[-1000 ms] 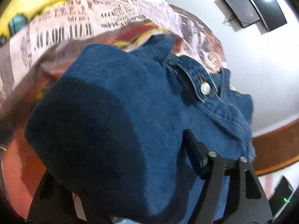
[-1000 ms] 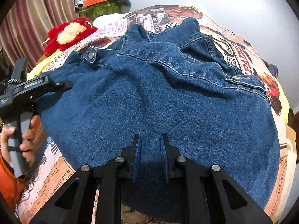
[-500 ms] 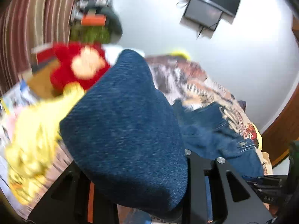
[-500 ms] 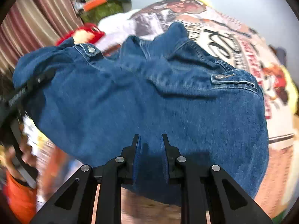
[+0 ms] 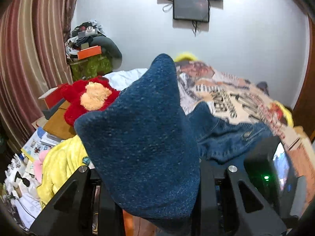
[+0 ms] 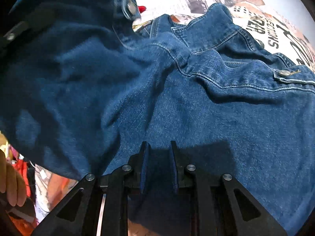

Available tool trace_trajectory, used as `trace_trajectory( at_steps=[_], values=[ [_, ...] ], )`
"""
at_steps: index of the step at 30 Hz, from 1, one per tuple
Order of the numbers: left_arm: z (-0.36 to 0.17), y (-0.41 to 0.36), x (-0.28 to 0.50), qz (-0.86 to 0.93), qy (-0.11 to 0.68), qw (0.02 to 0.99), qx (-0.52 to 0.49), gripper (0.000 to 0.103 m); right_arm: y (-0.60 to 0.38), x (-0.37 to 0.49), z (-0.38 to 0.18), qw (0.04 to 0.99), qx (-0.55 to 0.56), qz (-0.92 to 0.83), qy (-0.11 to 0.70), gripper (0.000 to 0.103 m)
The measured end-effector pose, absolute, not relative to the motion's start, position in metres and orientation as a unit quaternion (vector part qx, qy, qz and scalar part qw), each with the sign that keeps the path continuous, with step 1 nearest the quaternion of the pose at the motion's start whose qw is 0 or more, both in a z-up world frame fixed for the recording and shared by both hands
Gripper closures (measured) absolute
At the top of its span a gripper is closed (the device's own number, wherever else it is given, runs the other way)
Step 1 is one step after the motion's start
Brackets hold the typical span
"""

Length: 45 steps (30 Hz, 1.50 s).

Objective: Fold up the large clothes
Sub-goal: 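Grasp the folded jacket edge with the left gripper and lift it, then fold the held jacket edge over onto the jacket and open the left gripper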

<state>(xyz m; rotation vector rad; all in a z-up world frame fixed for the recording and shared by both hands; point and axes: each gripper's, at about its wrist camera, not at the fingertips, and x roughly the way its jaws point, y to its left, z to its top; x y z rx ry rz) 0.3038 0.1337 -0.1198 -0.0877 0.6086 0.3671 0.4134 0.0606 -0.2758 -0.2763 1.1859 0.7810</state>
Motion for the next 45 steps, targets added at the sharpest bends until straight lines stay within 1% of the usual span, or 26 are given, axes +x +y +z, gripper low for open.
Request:
trace_trajectory(
  at_steps=[5,7,12,18,21,24,31,39,40,45],
  values=[
    [-0.123,0.13,0.303,0.173,0.301,0.937,-0.038,0.072,0.059,0.405,-0.266,0.73,-0.174,0.381,0.54,0.087],
    [-0.118,0.13,0.302,0.165,0.3,0.939,-0.039,0.073,0.047,0.402,-0.257,0.73,-0.169,0.375,0.546,0.087],
    [-0.106,0.116,0.3,0.148,0.287,0.946,-0.036,0.074,-0.002,0.392,-0.232,0.755,-0.158,0.354,0.528,0.087],
    [-0.084,0.077,0.315,0.105,0.263,0.959,-0.019,0.075,-0.09,0.401,-0.201,0.803,-0.103,0.271,0.521,0.087],
    [-0.075,0.044,0.331,0.078,0.25,0.965,0.001,0.075,-0.136,0.405,-0.188,0.818,-0.061,0.233,0.523,0.087],
    [-0.073,0.008,0.35,0.045,0.253,0.966,0.018,0.075,-0.172,0.402,-0.176,0.827,-0.04,0.209,0.521,0.087],
    [-0.097,-0.073,0.371,-0.021,0.296,0.952,0.071,0.075,-0.219,0.387,-0.162,0.844,-0.032,0.184,0.502,0.087],
    [-0.158,-0.121,0.354,-0.08,0.377,0.91,0.153,0.075,-0.254,0.373,-0.174,0.842,0.001,0.158,0.516,0.087],
    [-0.164,-0.123,0.352,-0.082,0.385,0.905,0.162,0.074,-0.256,0.371,-0.176,0.841,0.005,0.155,0.519,0.087],
    [-0.168,-0.127,0.342,-0.101,0.408,0.893,0.16,0.06,-0.265,0.364,-0.18,0.839,0.017,0.149,0.523,0.087]
  ],
)
